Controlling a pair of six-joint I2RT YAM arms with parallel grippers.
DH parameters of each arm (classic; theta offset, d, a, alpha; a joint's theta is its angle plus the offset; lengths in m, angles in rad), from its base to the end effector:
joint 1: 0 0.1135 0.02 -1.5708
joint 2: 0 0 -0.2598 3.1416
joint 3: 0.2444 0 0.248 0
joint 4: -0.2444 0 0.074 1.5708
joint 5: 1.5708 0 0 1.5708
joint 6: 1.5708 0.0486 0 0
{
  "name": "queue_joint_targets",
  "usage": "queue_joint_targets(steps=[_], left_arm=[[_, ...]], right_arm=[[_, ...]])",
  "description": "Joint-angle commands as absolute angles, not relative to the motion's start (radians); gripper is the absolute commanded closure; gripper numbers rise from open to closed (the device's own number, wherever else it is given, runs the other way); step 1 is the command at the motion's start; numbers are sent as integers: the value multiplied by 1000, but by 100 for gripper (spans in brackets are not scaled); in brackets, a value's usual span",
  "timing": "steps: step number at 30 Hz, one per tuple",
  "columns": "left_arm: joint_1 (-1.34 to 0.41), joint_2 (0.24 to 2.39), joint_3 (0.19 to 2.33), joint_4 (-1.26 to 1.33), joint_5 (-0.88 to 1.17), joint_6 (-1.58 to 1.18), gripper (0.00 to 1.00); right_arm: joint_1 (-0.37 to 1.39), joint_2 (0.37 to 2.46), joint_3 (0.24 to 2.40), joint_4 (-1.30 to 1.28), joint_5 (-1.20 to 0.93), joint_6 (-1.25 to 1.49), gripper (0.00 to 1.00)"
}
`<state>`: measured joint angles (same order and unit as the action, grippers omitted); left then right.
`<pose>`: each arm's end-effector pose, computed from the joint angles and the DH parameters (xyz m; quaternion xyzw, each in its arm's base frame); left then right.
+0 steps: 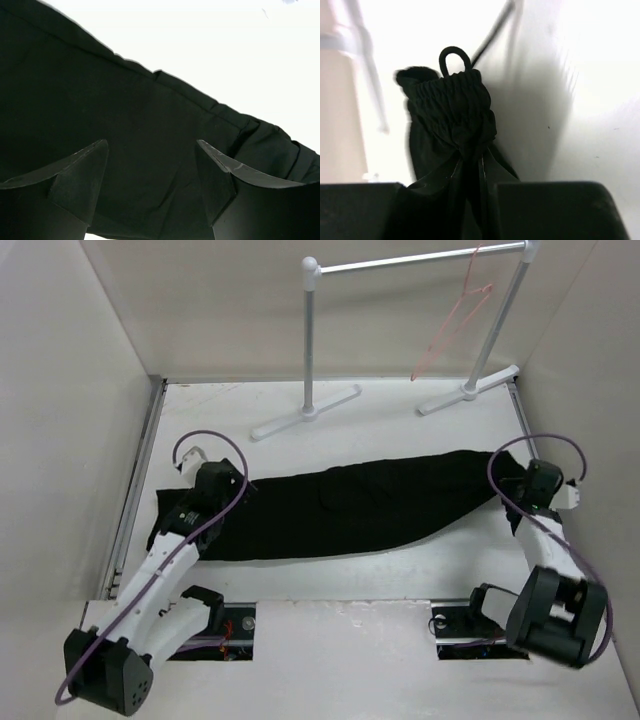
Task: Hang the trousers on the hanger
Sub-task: Fold the trousers at the center of the board.
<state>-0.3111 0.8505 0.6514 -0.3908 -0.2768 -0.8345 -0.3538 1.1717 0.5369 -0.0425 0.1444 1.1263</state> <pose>0.1913 -0.0476 0.2528 -0.2888 0.8271 -0.1506 0.4580 0.2260 -0.0909 0.1820 0.6296 0.6432 0.1021 0.4237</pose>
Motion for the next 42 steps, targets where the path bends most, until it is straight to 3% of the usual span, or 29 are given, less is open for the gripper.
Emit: queue_joint_targets(steps=[1,5,10,14,18,25,35,37,40,42], left_arm=[[-389,917,765,-304,-296,-813,33],[-525,1012,876,-281,-345,-813,33],[-669,1071,997,-305,-413,-807,33],[-624,1010,1019,-342,-414,-805,32],[-475,916,1016,-408,-364,-772,31],[-202,848,966,-416,-184,-756,31],[7,821,969,-419,-158,-747,31],[33,819,973,-423,-170,-739,31],[77,815,988,-422,-219,-703,30],[90,819,1005,-423,-258,-675,30]], right_arm=[[-456,988,639,-184,209,1002,85],[-519,816,758,-349,207,885,86],[-470,701,889,-460,230,827,86],[-297,686,1023,-531,262,790,87],[23,716,1115,-554,368,870,87],[692,1010,1300,-549,753,948,86],[1108,1779,1825,-532,746,971,85],[1156,1934,1941,-541,694,991,74],[1202,2127,2078,-531,536,1009,30],[1205,2139,2073,-540,421,1017,19]])
